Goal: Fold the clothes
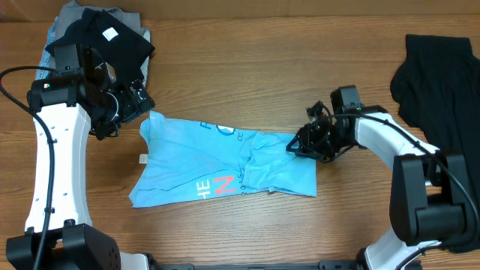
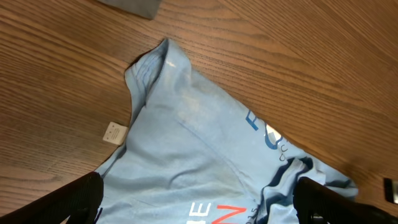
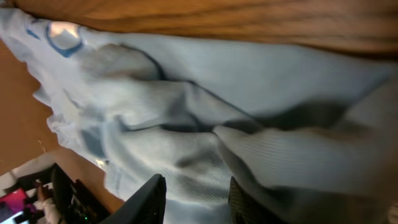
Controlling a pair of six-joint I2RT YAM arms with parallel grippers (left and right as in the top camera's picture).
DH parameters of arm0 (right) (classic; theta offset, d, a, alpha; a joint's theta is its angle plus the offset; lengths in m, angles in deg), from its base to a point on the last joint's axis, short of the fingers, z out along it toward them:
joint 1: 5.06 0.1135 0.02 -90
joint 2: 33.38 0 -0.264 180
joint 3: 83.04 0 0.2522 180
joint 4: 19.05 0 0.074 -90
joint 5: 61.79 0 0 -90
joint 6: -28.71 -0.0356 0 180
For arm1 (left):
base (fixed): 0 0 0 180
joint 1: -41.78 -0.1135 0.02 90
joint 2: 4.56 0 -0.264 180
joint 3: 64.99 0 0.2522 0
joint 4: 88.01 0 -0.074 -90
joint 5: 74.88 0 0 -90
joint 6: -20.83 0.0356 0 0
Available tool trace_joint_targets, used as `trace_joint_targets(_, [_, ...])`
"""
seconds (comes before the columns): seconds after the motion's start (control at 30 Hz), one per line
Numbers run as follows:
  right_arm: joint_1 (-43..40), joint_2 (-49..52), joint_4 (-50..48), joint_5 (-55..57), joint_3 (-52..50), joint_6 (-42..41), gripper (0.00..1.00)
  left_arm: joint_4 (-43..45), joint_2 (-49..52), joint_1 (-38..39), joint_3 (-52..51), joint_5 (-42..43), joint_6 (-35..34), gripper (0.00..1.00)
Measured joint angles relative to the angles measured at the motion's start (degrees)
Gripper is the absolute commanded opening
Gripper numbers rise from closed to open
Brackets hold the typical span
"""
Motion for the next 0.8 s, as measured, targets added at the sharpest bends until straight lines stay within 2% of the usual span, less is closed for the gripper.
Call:
trace_joint_targets(0.17, [-3.45,2.14,-1.14,-2.56,-1.99,0.55,0.28,-0.13,-0.02,0.00,0.00,0.02,0.00,1.00])
trace_joint_targets(0.4, [-7.39,2.19,-0.37,-8.76,-1.86,0.92,0.27,-0.28,0.00,0.00,0.00,0.00,0.00,1.00])
trace_joint_targets(0.57, [-7.56,-0.92,3.26,-14.73,-1.53,1.44,0.33,-0.76,0.00,0.00,0.00,0.02,0.00,1.00])
trace_joint_targets(0.7, [-6.78,-5.73,13.33,-17.66,-0.83,5.79,0.39,-0.74,-0.02,0.00,0.00,0.02,0.00,1.00])
trace_joint_targets(0.8, [-5.25,-6.91,17.84,-18.73,-0.87,9.99,0.49,-0.66,0.00,0.00,0.00,0.00,0.00,1.00])
